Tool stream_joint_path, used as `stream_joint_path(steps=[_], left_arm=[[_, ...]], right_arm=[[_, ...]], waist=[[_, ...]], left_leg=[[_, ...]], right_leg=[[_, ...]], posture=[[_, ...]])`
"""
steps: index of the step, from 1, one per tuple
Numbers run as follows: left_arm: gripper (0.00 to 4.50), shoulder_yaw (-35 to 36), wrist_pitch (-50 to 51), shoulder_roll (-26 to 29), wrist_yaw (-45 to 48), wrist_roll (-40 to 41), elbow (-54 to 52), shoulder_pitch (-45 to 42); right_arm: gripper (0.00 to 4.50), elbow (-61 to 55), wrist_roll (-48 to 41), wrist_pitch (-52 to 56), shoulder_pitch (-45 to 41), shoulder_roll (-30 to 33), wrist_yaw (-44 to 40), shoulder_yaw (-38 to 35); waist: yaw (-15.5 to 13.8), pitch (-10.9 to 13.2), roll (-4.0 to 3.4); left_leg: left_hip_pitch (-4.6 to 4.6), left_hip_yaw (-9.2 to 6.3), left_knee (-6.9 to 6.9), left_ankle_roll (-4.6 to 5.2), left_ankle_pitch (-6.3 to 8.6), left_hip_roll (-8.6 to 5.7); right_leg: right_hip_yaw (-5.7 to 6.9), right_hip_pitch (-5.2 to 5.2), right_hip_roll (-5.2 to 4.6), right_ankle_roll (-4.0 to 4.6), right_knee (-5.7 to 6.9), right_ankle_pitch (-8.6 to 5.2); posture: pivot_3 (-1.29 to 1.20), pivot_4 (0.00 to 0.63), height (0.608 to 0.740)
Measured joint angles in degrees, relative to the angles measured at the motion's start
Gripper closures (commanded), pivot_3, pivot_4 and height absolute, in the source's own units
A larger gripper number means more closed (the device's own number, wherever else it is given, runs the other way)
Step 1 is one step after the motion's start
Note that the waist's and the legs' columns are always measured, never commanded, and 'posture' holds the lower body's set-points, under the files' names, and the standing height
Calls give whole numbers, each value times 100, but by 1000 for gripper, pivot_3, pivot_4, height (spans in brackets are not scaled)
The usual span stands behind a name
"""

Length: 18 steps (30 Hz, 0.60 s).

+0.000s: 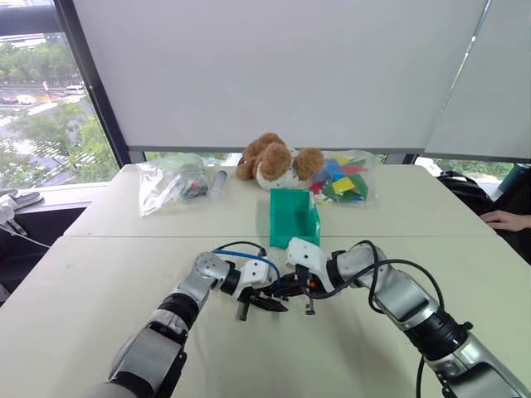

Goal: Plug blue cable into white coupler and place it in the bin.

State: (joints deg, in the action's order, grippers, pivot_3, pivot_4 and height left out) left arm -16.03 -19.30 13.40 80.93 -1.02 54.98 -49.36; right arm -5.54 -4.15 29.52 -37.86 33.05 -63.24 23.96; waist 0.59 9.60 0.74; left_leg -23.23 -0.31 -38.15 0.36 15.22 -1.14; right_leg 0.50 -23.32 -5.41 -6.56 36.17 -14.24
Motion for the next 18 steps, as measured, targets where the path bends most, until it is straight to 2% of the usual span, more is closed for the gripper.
stream_joint_path(steps=[5,6,10,13,18], left_arm=[[269,142,519,501,127,191,-686,340],[67,161,612,584,134,237,-846,427],[67,379,1160,976,117,482,-1545,766],[67,701,1539,1335,-8,721,-2011,897],[67,1139,1998,1651,-455,1001,-2478,1094]], right_arm=[[4500,-92,-115,279,2,0,73,-110],[4500,-102,-125,325,2,1,82,-126],[4500,-186,-261,553,-6,17,153,-292],[4500,-167,-540,781,-238,-54,340,-777],[4500,885,-694,787,-1643,-276,843,-1521]], waist=[[18,3,-3],[12,3,-4],[0,13,-4],[4,22,-10],[17,24,-14]], left_leg=[[-13,0,9,0,0,1],[-14,0,9,0,0,0],[-21,1,8,-1,0,-4],[-22,1,8,-1,0,-4],[-22,3,18,-4,-1,-5]], right_leg=[[-1,-20,-1,0,1,0],[-1,-21,-3,0,1,0],[-1,-23,-11,0,-3,0],[-2,-28,-14,1,-2,0],[-2,-34,-15,1,0,1]], posture=[[0,150,740],[0,150,740],[0,150,740],[0,150,740],[0,150,740]])
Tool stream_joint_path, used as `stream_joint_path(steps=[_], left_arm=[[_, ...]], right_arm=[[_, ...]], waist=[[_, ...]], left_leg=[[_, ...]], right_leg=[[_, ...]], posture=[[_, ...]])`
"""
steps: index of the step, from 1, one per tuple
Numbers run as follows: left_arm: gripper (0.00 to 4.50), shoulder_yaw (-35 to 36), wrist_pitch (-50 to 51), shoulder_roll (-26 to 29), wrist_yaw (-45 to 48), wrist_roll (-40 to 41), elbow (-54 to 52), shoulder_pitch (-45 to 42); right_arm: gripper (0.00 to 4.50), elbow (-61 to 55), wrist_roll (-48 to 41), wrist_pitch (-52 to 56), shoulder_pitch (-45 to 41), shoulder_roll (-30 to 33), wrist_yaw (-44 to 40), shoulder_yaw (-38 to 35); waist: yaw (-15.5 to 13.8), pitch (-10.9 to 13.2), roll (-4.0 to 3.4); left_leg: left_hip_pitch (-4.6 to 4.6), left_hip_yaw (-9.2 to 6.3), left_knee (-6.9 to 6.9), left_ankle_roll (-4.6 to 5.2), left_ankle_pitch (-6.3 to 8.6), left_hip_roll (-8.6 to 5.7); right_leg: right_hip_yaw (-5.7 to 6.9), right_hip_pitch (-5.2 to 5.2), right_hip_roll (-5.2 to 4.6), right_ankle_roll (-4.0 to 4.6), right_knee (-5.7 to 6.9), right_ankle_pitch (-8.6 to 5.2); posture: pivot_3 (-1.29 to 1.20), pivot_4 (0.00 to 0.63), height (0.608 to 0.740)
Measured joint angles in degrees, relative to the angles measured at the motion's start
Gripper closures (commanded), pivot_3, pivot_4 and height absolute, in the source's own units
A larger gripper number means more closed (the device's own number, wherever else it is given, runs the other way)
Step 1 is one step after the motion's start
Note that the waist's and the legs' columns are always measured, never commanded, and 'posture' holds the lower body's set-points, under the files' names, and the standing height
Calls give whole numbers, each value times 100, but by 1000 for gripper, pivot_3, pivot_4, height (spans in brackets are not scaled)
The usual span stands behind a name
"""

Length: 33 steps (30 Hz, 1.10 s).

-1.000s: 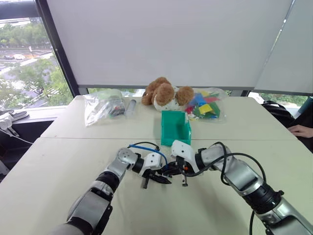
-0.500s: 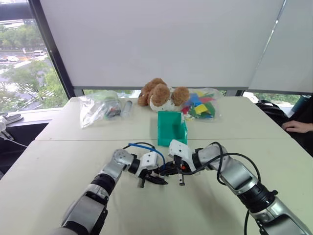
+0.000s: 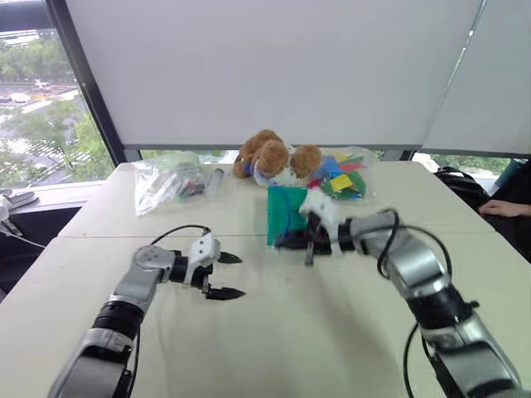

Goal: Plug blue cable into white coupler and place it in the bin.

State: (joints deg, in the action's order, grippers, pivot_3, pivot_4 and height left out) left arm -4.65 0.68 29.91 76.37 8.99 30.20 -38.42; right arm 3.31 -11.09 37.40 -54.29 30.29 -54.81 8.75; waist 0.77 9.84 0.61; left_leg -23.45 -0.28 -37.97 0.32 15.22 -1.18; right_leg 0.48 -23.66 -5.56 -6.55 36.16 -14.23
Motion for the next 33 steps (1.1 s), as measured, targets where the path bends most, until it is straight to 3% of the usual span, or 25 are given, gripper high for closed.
stream_joint_path(steps=[12,15,21,22,29,33], left_arm=[[67,447,1516,161,-756,766,-1492,586],[0,471,1756,163,-907,892,-1722,673],[0,581,2148,165,-1131,1193,-2155,710],[0,581,2159,166,-1171,1212,-2213,714],[0,578,2221,200,-1315,1292,-2411,730],[0,619,2277,332,-1376,1322,-2415,717]], right_arm=[[4500,5550,454,-1118,-2114,-982,661,-230],[3314,6322,603,-1344,-2322,-1108,867,-274],[252,7022,702,-1531,-2501,-1210,1261,-583],[61,7069,703,-1550,-2584,-1209,1325,-649],[61,6964,688,-1564,-3057,-792,1239,-999],[61,5746,571,-1019,-2860,-214,578,-1030]], waist=[[41,11,-12],[42,11,-12],[46,13,-16],[47,14,-18],[41,15,-19],[24,16,-20]], left_leg=[[-3,16,26,-11,-6,-2],[-3,17,45,-23,-13,-3],[-5,20,80,-49,-28,-5],[-4,20,81,-50,-29,-4],[-6,23,82,-50,-29,-5],[-11,24,81,-48,-28,-6]], right_leg=[[-8,-20,-3,1,1,1],[-10,-29,-4,2,1,1],[-16,-56,-2,4,7,2],[-16,-57,-1,4,7,2],[-15,-57,0,5,5,3],[-15,-57,0,4,1,3]], posture=[[0,150,740],[0,150,740],[0,150,740],[0,150,740],[0,150,740],[0,150,740]])
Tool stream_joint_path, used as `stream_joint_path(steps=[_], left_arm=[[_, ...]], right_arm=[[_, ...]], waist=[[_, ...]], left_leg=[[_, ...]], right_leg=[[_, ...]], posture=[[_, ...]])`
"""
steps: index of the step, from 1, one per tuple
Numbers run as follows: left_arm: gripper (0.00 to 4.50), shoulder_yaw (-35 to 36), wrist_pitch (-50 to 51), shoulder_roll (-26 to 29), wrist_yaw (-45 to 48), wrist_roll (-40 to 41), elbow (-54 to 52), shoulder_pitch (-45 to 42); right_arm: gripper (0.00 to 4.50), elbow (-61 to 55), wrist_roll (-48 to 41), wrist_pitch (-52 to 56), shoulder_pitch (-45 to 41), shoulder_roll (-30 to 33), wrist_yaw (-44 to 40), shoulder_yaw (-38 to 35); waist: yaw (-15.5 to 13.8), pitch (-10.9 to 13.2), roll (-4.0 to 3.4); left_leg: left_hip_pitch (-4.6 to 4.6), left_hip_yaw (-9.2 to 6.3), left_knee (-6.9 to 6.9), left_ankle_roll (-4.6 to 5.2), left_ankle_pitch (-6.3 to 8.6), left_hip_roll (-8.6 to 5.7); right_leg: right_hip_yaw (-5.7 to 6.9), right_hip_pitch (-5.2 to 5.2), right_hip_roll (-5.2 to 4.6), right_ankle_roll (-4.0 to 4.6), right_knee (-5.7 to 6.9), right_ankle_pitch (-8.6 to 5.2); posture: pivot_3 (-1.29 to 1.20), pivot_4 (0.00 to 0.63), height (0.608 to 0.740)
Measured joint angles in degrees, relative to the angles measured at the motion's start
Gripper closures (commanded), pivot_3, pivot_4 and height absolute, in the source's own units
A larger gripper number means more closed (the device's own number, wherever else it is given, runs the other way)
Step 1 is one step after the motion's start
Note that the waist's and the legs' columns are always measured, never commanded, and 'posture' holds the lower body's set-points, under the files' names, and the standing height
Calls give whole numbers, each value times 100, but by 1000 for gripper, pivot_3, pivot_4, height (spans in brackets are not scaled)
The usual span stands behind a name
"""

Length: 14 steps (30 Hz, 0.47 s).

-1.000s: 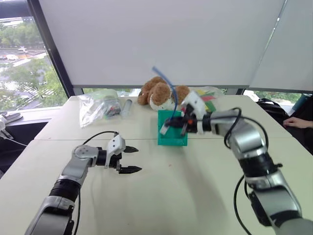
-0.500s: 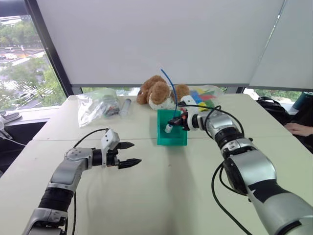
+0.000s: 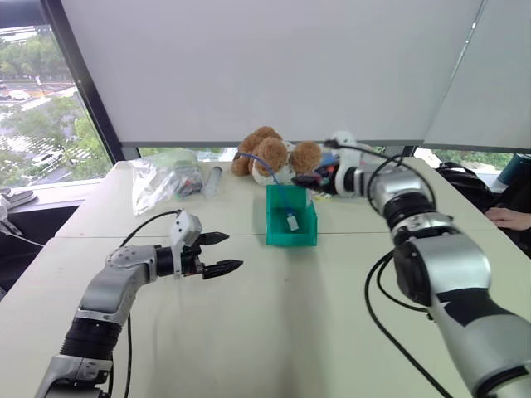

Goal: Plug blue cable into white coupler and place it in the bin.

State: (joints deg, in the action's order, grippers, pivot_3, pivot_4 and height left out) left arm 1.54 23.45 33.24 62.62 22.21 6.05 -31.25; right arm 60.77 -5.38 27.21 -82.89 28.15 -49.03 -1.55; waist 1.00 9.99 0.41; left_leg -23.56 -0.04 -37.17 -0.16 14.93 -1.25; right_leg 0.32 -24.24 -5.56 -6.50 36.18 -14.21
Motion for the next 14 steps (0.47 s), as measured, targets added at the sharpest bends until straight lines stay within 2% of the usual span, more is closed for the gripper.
stream_joint_path(steps=[2,4,8,11,14], left_arm=[[0,26,32,89,-30,44,-17,-33],[0,108,55,276,-35,61,-12,-75],[0,228,158,482,-36,116,-24,-244],[0,279,327,564,-59,234,-182,-250],[0,310,474,630,-78,337,-363,-164]], right_arm=[[61,-1709,-207,616,779,455,-358,6],[61,-3774,-629,1473,1961,905,-607,-86],[61,-6854,-1640,2873,3974,1591,-838,-501],[61,-8524,-2229,3411,4999,1966,-825,-1016],[61,-9141,-2489,3678,5491,2039,-637,-1268]], waist=[[-36,-2,3],[-52,-2,5],[-46,3,-4],[-7,3,-3],[-10,4,-1]], left_leg=[[-4,-7,-2,5,3,2],[-12,-12,-8,7,4,2],[-44,-12,-19,9,4,1],[-39,-2,-33,13,5,4],[-15,-5,-59,14,5,14]], right_leg=[[3,2,1,0,-2,0],[6,-2,2,-1,2,-1],[6,-26,2,-1,2,0],[3,-22,3,-2,1,0],[3,11,12,-1,5,0]], posture=[[0,150,740],[0,150,740],[0,150,740],[0,150,740],[0,150,740]])
